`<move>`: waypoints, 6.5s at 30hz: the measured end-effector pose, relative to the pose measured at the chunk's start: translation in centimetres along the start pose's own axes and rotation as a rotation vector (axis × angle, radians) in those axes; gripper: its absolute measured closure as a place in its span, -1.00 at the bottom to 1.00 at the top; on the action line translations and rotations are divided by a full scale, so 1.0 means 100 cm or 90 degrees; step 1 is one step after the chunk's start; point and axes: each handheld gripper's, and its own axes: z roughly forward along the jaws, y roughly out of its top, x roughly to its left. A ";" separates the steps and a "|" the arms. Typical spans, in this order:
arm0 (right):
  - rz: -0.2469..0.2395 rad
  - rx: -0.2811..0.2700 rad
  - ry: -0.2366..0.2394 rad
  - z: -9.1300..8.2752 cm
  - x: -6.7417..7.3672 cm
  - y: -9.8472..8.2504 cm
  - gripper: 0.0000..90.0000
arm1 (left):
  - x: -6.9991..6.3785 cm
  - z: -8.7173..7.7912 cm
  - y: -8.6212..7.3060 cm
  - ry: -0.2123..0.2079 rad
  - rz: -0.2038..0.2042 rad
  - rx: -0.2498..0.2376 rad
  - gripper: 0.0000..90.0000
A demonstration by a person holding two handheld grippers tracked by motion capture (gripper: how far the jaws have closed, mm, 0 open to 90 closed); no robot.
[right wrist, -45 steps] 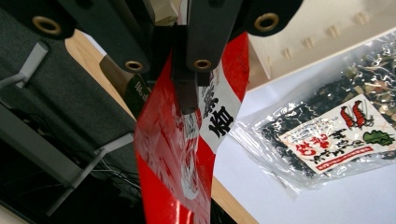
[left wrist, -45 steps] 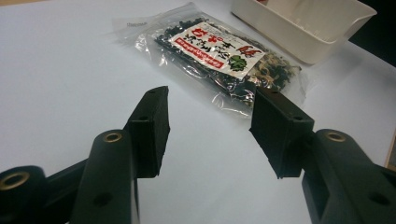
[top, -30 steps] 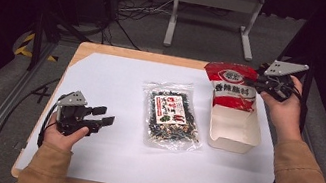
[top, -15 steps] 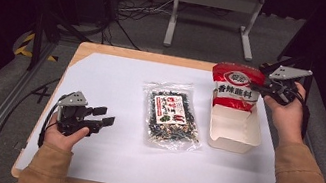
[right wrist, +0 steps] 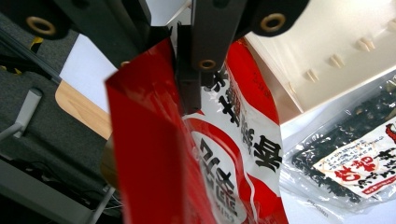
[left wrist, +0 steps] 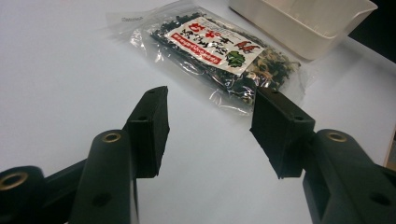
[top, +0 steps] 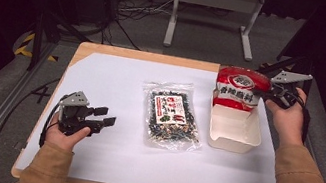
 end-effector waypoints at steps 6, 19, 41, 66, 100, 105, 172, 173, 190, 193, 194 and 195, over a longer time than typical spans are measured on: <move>0.013 -0.021 -0.001 -0.007 0.004 0.003 0.72 | -0.001 0.005 0.002 -0.001 0.002 0.003 -0.04; 0.046 -0.054 -0.010 -0.028 0.019 0.004 0.18 | -0.002 0.016 0.008 -0.013 0.015 0.016 -0.16; 0.060 -0.103 0.008 -0.072 0.064 -0.017 -0.18 | -0.008 0.024 0.013 -0.026 0.028 0.034 -0.31; 0.057 -0.146 0.072 -0.063 0.123 -0.030 -0.15 | -0.011 0.026 0.021 0.007 0.001 0.061 -0.60; 0.028 -0.143 0.086 -0.069 0.147 -0.027 -0.24 | -0.033 0.086 0.038 -0.022 -0.032 0.117 -0.51; 0.026 -0.143 0.086 -0.067 0.150 -0.026 -0.25 | -0.034 0.096 0.036 -0.016 -0.029 0.132 -0.49; 0.016 -0.120 0.076 -0.065 0.168 -0.036 -0.37 | -0.036 0.168 0.027 -0.012 -0.048 0.194 -0.10; 0.016 -0.120 0.076 -0.064 0.168 -0.036 -0.37 | -0.037 0.168 0.027 -0.011 -0.046 0.193 -0.07; 0.015 -0.122 0.075 -0.066 0.167 -0.037 -0.37 | -0.047 0.159 0.027 0.006 -0.029 0.161 0.46; 0.016 -0.122 0.075 -0.066 0.167 -0.037 -0.37 | -0.047 0.157 0.028 0.001 -0.037 0.159 0.58; 0.016 -0.123 0.075 -0.066 0.167 -0.037 -0.37 | -0.046 0.157 0.027 -0.001 -0.038 0.159 0.60; 0.016 -0.122 0.075 -0.066 0.167 -0.037 -0.37 | -0.047 0.157 0.027 0.000 -0.042 0.157 0.61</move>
